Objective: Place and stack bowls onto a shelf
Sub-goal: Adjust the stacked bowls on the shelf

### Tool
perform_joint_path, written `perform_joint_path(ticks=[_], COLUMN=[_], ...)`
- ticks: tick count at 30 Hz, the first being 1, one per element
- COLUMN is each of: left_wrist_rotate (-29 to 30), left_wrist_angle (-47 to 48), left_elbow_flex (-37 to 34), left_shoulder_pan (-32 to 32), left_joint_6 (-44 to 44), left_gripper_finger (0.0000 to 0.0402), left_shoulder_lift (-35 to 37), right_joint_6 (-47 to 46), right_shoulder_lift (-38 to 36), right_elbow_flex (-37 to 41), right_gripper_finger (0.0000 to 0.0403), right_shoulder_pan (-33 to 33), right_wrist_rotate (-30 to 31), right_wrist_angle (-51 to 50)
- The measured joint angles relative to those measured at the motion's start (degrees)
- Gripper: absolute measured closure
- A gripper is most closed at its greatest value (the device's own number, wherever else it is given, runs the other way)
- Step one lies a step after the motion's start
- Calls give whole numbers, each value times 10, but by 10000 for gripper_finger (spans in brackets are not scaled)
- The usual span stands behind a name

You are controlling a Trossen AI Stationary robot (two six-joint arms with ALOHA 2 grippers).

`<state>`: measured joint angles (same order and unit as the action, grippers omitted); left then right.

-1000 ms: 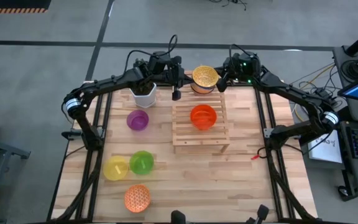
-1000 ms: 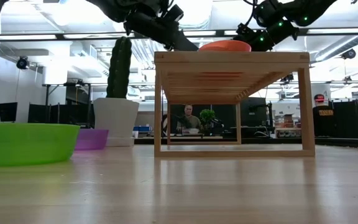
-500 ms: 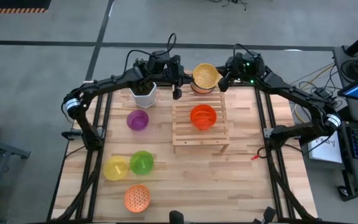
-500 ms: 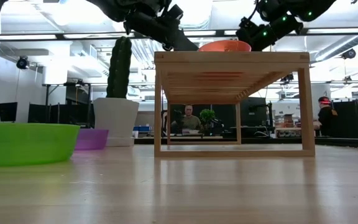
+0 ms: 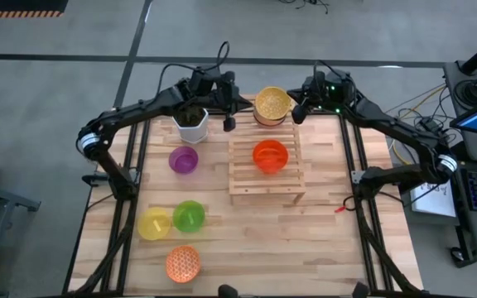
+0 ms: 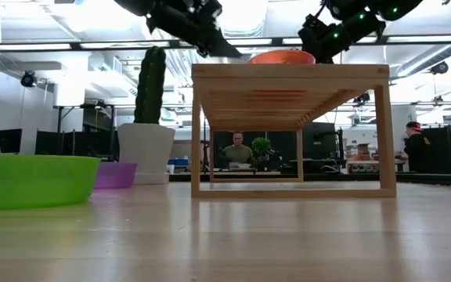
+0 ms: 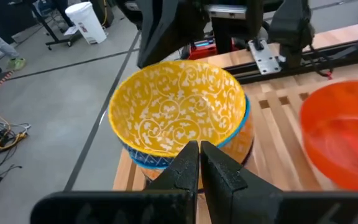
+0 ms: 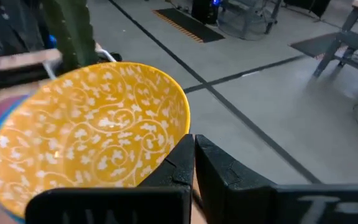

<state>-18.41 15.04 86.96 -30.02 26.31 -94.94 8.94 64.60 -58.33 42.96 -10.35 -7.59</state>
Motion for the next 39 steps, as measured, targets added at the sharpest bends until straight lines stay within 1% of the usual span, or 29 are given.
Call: perform_joint_path(ticks=[4,8,14,18,20,26,29,32,36,39], left_wrist_rotate=[-7,-36,-31,-30,-30,-32,-33,-38,-41,-41], left_wrist_angle=[28,35,35,30,31,78,100,96,55,29], left_elbow_flex=[0,-8,-3,14,16,15,0,-21,-57,-71], left_shoulder_pan=[1,2,1,-1,-1,-1,2,8,13,14], left_joint_6=[-8,-10,20,23,23,17,13,6,1,-1], left_gripper_finger=[402,402,402,402,402,402,402,402,402,402], left_shoulder_lift=[18,16,22,32,36,61,66,66,67,66], right_joint_6=[-18,-34,-40,-41,-41,-45,-43,-34,-28,-19], right_shoulder_lift=[-13,-19,-15,-16,-16,-22,-40,-61,-80,-79], right_elbow_flex=[0,0,1,1,1,1,1,1,11,21], right_gripper_finger=[394,394,394,394,394,394,394,394,394,394], right_shoulder_pan=[-22,-42,-56,-56,-55,-56,-56,-66,-99,-127], right_wrist_rotate=[-4,-2,-1,26,29,44,43,40,38,38], right_wrist_angle=[-4,-6,12,26,24,19,19,19,19,21])
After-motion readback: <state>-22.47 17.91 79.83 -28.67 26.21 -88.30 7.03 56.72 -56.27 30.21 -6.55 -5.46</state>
